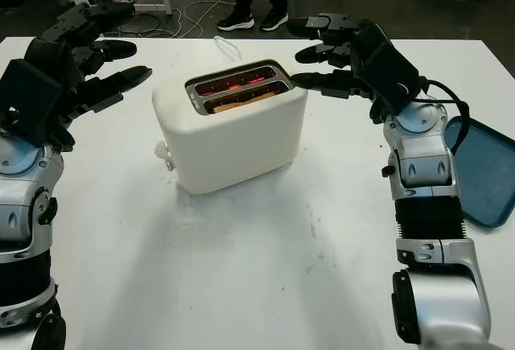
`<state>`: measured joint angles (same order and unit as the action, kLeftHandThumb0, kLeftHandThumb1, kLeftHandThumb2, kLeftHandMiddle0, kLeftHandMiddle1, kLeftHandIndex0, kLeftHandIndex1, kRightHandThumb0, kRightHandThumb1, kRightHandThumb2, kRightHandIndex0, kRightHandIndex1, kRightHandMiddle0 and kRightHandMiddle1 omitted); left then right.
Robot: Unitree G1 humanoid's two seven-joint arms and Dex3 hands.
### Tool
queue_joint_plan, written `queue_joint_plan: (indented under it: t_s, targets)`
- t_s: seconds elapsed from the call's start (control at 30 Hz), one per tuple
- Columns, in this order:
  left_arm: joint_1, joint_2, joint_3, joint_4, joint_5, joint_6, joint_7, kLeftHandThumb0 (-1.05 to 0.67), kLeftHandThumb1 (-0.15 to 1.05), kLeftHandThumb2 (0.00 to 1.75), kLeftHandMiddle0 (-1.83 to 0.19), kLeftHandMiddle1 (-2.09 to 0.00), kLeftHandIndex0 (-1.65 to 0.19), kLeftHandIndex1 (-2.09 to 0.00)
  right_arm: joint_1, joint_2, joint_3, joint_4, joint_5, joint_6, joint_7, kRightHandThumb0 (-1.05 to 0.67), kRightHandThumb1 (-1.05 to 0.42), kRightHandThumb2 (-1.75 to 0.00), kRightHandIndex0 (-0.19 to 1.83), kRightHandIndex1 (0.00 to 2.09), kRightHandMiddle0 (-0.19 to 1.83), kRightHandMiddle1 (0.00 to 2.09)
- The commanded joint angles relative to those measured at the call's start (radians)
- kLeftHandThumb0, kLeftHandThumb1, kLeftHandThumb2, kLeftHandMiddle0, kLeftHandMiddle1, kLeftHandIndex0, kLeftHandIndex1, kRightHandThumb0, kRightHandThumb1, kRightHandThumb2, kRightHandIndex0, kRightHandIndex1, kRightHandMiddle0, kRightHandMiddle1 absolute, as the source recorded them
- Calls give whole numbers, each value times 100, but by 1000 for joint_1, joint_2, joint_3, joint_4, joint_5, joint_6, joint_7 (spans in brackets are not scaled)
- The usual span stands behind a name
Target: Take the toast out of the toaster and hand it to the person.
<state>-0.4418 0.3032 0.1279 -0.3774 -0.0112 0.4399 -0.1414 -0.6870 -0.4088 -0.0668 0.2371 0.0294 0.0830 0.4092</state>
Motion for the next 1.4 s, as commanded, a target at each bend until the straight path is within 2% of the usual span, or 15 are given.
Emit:
queue_joint_plan:
  t_s: [0.0, 1.0, 1.17, 1.3, 1.37]
  targets:
    - [5, 6, -1, -4, 4, -5, 2, -28, 84, 0, -19, -96, -35, -49, -3, 2, 2, -7, 4, -15, -3, -10, -76, 0, 49, 76, 74, 6]
    - [8, 6, 0, -8, 4, -1, 3, -30, 83, 0, -20, -94, -33, -50, -4, 4, 4, -20, 4, 1, -14, -9, -76, 0, 47, 79, 74, 5]
    - [6, 1, 1, -3, -2, -3, 2, -27, 84, 0, -19, -94, -33, -50, -33, 10, 11, 9, -6, -27, -18, -9, -75, 0, 49, 81, 76, 6]
    - [6, 4, 0, -5, 0, -6, 0, -26, 84, 1, -19, -94, -33, -50, -88, 8, 22, 50, -14, -50, -13, -17, -71, 0, 48, 83, 77, 6]
    - [6, 3, 2, -4, -4, -6, -1, -26, 84, 1, -19, -94, -33, -51, -131, -1, 38, 93, -32, -109, -4, -19, -69, 0, 49, 84, 78, 7]
